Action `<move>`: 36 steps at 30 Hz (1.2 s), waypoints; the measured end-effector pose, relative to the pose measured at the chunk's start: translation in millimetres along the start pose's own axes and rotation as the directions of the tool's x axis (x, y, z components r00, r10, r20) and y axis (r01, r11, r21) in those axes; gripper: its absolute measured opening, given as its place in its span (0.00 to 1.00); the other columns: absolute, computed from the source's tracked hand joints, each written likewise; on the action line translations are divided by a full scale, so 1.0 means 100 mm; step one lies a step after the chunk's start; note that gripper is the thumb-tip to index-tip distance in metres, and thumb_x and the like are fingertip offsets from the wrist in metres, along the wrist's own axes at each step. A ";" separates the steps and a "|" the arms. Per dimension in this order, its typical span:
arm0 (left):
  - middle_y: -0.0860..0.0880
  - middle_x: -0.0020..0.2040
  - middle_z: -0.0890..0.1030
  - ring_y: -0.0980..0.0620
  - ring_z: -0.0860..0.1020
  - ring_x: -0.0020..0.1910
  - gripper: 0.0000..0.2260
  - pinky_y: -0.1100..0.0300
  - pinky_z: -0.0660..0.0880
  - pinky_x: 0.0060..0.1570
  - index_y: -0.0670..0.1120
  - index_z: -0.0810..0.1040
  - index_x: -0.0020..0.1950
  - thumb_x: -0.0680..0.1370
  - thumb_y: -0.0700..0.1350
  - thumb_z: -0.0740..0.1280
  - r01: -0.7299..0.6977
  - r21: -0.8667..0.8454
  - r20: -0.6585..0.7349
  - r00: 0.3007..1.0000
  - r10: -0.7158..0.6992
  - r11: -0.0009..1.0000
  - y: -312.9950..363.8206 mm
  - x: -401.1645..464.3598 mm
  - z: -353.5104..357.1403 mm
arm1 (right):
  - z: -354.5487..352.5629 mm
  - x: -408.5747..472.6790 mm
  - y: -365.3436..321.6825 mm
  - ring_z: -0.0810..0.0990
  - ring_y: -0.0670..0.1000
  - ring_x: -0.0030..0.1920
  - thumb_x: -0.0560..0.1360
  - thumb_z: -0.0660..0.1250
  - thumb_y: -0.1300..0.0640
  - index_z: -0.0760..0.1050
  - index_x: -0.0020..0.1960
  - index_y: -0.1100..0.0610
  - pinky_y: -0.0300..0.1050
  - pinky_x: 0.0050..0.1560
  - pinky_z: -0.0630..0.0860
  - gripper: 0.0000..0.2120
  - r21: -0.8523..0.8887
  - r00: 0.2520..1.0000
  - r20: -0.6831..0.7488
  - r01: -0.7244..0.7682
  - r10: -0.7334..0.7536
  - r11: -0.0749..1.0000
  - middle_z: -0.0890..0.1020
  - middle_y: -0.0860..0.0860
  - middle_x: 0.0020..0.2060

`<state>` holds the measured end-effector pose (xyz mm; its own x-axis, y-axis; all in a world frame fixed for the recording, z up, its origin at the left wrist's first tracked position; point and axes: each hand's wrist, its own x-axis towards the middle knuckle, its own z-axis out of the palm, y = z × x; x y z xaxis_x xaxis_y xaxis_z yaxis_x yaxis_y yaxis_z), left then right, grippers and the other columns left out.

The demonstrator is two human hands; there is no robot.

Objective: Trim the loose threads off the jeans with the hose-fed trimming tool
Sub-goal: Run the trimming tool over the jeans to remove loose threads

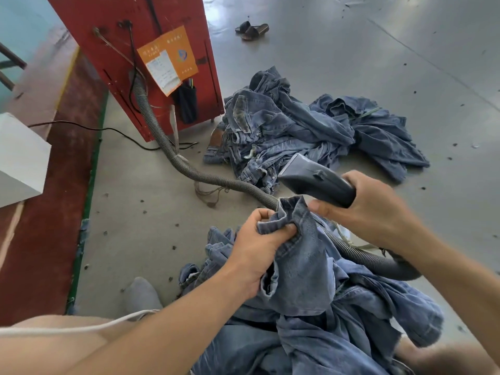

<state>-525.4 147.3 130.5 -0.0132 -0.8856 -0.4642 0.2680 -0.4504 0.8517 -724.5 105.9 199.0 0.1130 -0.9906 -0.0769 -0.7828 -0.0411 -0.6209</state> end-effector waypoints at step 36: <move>0.38 0.50 0.87 0.43 0.86 0.45 0.09 0.54 0.83 0.44 0.42 0.88 0.50 0.70 0.37 0.76 0.095 -0.183 0.099 0.992 -0.078 0.978 0.14 0.04 0.00 | -0.51 0.05 0.07 0.76 0.46 0.23 0.73 0.73 0.36 0.76 0.46 0.42 0.38 0.25 0.74 0.12 0.136 0.975 0.217 0.025 -0.055 0.990 0.80 0.47 0.27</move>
<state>-521.6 137.8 140.8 -0.1296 -0.8546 -0.5028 0.4375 -0.5043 0.7445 -761.0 94.2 234.4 0.2860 -0.9348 -0.2105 -0.6895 -0.0482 -0.7227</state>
